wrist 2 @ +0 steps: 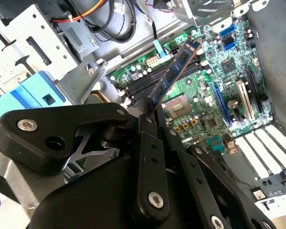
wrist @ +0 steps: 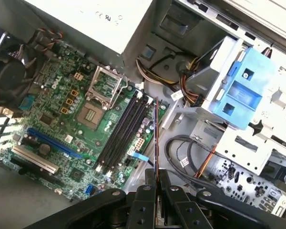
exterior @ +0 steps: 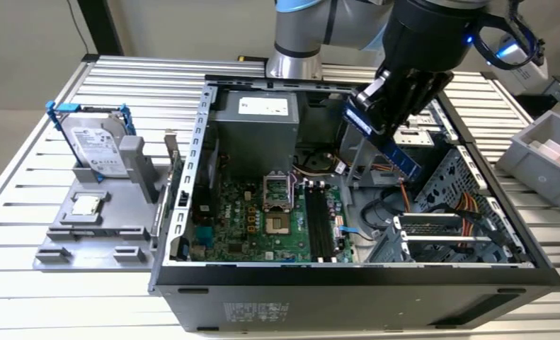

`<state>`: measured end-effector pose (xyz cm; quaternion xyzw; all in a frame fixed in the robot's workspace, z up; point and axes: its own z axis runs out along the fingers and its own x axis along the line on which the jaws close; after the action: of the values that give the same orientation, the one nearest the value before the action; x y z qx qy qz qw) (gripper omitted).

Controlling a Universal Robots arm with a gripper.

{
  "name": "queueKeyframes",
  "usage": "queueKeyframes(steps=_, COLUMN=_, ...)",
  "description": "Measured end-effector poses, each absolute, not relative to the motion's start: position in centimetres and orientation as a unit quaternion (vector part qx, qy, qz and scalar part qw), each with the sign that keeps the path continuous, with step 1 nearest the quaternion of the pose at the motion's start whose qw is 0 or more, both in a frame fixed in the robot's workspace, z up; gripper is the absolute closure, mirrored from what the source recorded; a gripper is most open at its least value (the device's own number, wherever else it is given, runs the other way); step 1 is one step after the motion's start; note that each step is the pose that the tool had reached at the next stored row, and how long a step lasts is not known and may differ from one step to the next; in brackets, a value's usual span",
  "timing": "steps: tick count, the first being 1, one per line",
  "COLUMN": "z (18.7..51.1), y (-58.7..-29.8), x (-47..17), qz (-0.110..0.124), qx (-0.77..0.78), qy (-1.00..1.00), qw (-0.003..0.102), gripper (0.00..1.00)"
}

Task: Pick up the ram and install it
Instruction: 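Insert the ram into the slot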

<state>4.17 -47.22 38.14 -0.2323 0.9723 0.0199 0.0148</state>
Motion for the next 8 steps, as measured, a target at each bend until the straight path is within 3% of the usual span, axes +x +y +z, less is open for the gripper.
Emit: queueKeyframes(steps=8, z=38.11, y=-47.22, x=4.17, qz=0.019, qx=-0.202, qy=0.979, qw=0.015, gripper=1.0)
